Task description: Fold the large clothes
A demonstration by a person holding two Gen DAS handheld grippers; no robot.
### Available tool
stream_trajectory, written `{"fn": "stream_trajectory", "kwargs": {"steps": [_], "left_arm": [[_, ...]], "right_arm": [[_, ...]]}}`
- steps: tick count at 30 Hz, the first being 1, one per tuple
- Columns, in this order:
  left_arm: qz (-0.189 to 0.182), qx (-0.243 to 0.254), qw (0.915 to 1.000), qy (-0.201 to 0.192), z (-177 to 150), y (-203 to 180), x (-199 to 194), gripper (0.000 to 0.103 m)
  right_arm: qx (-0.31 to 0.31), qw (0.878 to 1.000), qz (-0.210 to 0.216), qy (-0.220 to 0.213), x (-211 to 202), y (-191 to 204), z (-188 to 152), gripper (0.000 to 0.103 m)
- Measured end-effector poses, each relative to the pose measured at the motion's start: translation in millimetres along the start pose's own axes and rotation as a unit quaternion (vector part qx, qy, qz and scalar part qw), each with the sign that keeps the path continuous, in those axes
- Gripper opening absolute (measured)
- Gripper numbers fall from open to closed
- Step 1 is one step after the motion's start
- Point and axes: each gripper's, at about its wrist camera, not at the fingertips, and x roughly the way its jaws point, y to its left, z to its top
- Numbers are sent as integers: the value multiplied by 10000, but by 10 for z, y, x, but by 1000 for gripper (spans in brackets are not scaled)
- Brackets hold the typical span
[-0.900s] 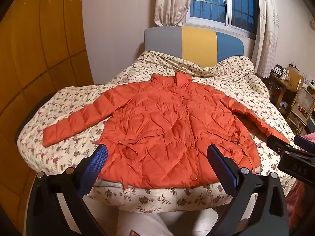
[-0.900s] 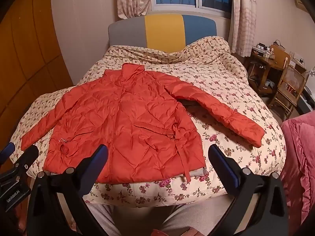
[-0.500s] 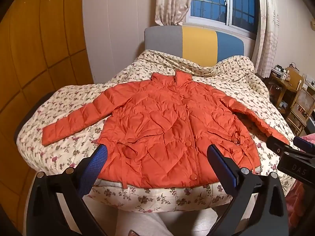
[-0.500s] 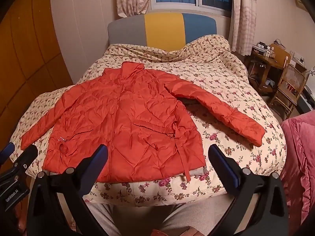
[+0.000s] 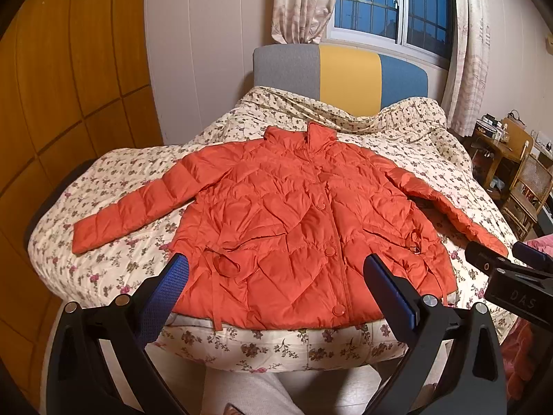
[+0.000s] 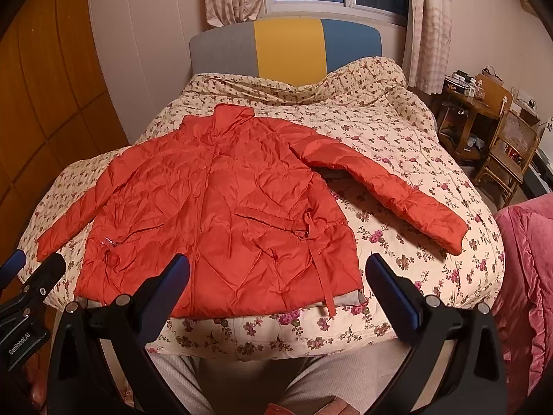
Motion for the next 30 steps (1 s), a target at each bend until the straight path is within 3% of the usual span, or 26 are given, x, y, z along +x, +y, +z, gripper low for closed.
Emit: {"fn": "stream_trajectory", "kwargs": {"steps": [30], "left_arm": [[-24,-34,9999,108,-82,-9,77,100]], "right_arm": [[-1,9999,10,123,68,2,-35,101]]}}
